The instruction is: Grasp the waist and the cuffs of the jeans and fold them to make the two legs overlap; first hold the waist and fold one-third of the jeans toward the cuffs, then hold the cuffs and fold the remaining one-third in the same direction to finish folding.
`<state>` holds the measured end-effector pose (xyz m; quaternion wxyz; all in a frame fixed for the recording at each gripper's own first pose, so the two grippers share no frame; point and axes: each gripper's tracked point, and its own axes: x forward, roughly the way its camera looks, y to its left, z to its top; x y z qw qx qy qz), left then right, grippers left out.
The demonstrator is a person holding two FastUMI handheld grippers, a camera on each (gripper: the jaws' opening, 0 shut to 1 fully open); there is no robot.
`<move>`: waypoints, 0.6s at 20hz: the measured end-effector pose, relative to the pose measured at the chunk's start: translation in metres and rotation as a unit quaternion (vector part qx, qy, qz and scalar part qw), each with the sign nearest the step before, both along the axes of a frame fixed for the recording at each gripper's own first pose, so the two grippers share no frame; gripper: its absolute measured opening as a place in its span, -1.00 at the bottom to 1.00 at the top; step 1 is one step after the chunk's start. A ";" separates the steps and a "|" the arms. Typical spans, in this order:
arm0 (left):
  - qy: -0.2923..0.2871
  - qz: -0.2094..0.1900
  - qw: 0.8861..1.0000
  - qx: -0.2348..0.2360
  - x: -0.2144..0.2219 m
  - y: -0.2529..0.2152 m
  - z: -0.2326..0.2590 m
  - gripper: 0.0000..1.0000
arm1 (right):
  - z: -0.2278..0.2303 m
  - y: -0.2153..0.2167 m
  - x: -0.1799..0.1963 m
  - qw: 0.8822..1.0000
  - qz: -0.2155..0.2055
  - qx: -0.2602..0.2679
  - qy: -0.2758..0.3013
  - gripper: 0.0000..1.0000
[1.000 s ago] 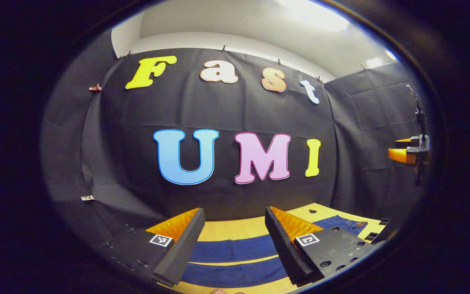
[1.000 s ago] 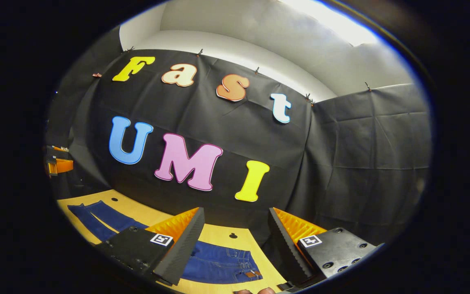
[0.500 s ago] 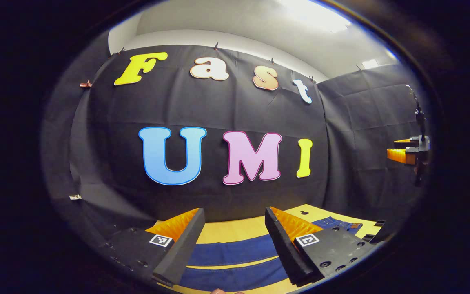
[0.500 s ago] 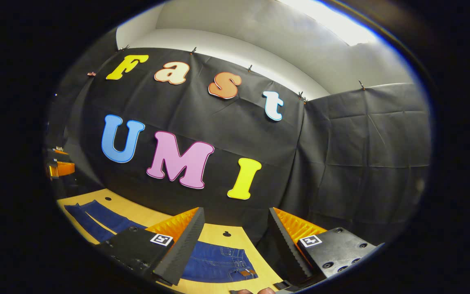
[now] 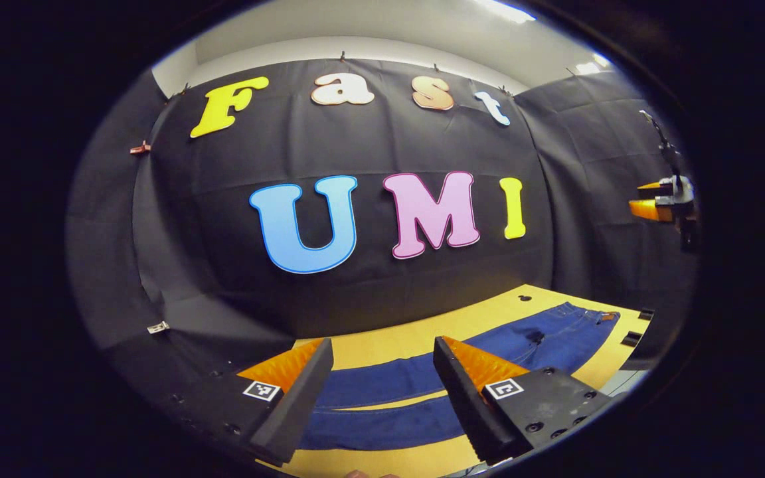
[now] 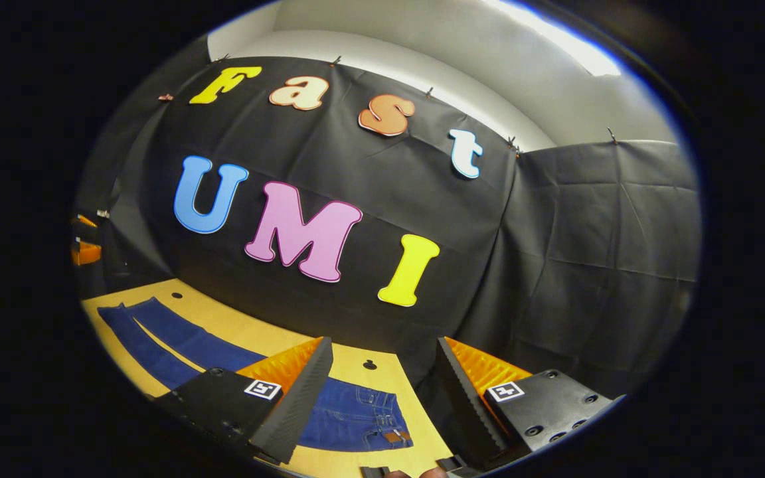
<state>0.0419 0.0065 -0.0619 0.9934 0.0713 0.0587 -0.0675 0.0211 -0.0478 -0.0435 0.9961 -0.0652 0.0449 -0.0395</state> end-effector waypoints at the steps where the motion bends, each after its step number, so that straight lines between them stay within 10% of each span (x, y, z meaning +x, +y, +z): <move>1: 0.002 -0.011 1.000 0.008 0.002 0.003 -0.008 0.92 | -0.005 0.004 0.004 1.000 0.016 -0.020 -0.001 0.92; 8: 0.107 -0.067 0.984 0.125 0.012 0.046 -0.109 0.94 | -0.095 0.037 0.033 0.975 0.153 -0.149 0.060 0.92; 12: 0.194 -0.141 0.952 0.191 0.010 0.062 -0.180 0.94 | -0.207 0.046 0.036 0.935 0.240 -0.215 0.146 0.93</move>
